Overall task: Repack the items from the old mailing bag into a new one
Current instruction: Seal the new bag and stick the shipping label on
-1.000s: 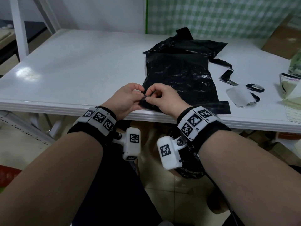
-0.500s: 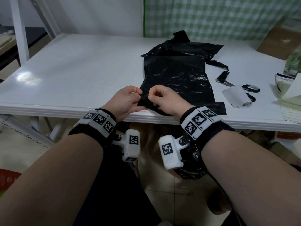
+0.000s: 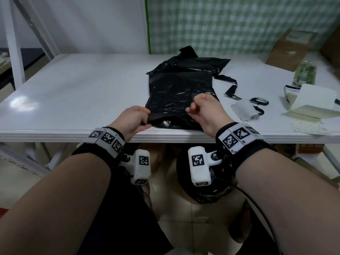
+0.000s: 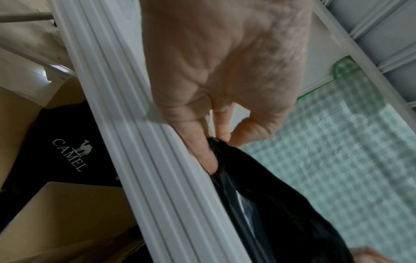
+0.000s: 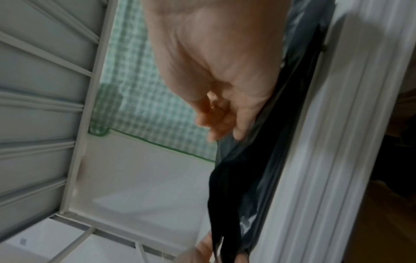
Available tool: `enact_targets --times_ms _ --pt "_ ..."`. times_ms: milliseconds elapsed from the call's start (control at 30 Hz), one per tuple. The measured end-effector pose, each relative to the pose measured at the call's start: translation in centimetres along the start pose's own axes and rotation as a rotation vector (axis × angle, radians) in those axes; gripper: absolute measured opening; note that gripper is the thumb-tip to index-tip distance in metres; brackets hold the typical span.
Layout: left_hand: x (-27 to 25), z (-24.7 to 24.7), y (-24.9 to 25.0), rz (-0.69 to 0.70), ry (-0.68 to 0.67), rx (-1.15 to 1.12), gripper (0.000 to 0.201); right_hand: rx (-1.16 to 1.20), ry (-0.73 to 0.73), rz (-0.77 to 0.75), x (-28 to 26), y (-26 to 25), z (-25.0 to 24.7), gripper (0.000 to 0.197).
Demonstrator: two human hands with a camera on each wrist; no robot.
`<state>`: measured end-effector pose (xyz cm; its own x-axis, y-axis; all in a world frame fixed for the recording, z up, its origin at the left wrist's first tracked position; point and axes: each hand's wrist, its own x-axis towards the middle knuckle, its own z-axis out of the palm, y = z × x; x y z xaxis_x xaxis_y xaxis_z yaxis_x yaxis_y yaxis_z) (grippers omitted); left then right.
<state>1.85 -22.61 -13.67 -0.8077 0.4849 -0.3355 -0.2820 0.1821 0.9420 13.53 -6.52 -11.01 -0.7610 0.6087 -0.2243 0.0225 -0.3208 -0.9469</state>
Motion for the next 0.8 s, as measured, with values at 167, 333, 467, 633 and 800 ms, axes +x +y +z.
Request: enact_targets --times_ms 167,333,467,633,800 --pt "0.2 0.3 -0.6 0.038 0.021 0.025 0.012 -0.192 0.09 -0.066 -0.7 -0.6 -2.0 0.026" --pt "1.3 0.7 -0.9 0.033 0.155 0.062 0.02 -0.514 0.286 -0.161 -1.3 -1.6 -5.3 0.022" --pt "1.5 1.0 -0.6 -0.002 0.203 0.137 0.018 -0.892 0.345 -0.059 -1.9 -2.4 -8.4 0.023" --pt "1.4 1.2 -0.3 -0.029 0.231 0.175 0.021 -1.406 0.319 0.226 -3.2 -2.3 -10.3 0.023" --pt "1.0 1.4 -0.1 -0.025 0.227 0.174 0.019 -1.678 0.199 0.399 -3.2 -1.8 -10.3 0.051"
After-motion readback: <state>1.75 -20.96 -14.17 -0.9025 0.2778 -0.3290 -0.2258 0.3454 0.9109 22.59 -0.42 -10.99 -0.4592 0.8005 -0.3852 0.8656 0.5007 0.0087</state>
